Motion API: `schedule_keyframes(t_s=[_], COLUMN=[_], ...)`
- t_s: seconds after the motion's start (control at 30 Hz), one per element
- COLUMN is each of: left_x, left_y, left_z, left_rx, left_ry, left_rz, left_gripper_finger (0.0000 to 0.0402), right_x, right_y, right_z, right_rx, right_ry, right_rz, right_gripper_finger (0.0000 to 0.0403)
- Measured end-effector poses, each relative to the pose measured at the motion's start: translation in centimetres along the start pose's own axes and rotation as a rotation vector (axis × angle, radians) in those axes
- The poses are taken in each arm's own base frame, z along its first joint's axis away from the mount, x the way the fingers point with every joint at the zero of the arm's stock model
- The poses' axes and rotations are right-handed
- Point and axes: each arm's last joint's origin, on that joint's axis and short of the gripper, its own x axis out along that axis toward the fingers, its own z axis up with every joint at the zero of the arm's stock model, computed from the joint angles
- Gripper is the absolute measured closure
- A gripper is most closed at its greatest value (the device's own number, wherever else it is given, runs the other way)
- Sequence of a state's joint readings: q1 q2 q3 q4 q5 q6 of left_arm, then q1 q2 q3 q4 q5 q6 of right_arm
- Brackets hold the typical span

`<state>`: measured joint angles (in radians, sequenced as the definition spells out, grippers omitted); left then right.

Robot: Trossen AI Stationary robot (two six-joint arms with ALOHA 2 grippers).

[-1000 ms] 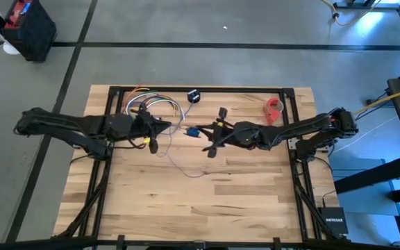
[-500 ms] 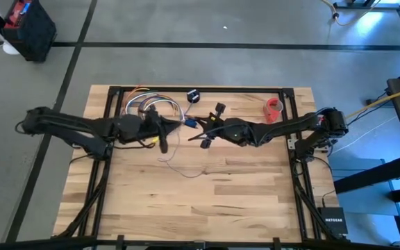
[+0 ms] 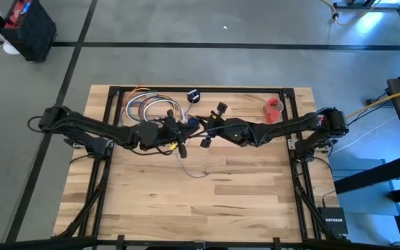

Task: Coil cords
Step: Coil the blue wire onto the spool

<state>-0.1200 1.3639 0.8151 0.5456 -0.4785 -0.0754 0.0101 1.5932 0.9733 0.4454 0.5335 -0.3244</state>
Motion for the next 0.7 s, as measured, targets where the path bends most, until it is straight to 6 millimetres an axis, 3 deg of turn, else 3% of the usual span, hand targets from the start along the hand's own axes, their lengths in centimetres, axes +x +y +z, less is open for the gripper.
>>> schedule_keyframes(t_s=[0.4,0.7], left_x=[0.9,0.3], left_y=[-0.6,-0.3], left_z=[-2.2,-3.7], left_rx=[0.244,0.332], left_ry=[0.080,0.260], left_rz=[-0.019,0.003], left_gripper_finger=[0.0382,0.0300], right_x=[0.0,0.0], right_y=[-0.1,-0.2], right_z=[0.7,0.9], right_rx=[0.105,0.117], right_ry=[-0.030,-0.044], right_rz=[-0.005,-0.002], right_gripper_finger=[0.0400,0.0400])
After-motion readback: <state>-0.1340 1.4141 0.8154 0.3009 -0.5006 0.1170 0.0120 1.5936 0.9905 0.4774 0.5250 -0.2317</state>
